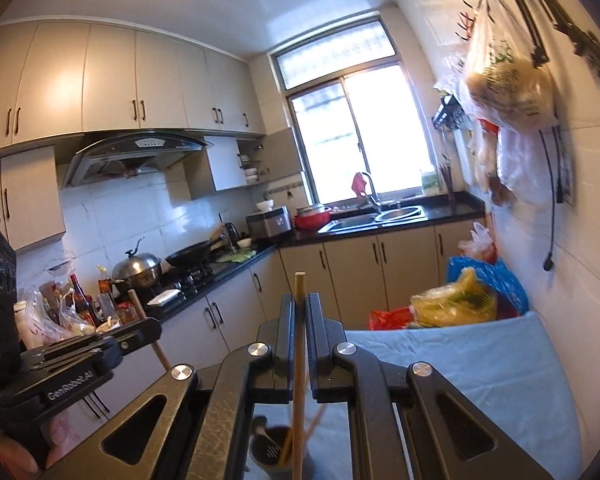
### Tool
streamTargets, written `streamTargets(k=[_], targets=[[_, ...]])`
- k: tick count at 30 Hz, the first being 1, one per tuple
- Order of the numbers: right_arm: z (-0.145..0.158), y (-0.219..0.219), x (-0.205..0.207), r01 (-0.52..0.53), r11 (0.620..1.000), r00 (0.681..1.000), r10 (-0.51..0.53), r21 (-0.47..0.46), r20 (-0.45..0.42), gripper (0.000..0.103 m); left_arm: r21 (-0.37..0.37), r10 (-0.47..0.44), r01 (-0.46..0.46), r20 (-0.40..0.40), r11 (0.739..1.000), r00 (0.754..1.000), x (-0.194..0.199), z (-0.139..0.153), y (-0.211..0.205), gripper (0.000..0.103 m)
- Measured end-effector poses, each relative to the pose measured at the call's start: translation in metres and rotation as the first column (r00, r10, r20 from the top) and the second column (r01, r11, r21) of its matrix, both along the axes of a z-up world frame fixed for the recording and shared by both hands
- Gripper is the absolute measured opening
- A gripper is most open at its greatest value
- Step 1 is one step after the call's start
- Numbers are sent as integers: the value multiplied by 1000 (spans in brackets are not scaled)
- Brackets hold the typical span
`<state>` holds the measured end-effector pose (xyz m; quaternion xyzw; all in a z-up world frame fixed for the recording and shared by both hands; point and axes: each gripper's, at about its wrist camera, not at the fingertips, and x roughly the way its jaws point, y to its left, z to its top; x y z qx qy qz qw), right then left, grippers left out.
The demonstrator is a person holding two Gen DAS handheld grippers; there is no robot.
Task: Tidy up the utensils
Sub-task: 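Carry the upright chopsticks with both tools over the holder cup, then lower the chopsticks into the holder cup and open both tools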
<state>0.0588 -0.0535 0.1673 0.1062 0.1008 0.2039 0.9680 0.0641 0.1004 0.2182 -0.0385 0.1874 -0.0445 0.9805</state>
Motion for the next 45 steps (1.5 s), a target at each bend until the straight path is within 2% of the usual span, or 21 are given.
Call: streamTargets(k=[8,16,23,45], targets=[[-8,37,31,-9,1000,1000,9,-7,20,5,-53,24,-26,-39,998,999,39,-24,23,6],[-50,65,61,-18,999,1000,18,-44,-5,5,-86,29,-36,-85,996,996,62,-70,34,6],[-80,68,73,-32,997,998,28,-77,-55,5,-101,21,-33,-113,994,993,63,-95,38,6],[-109,68,65,-99,990,988,85,-103,-128,6,-98,24,-39,-152,994,988,49,-115,38,6]])
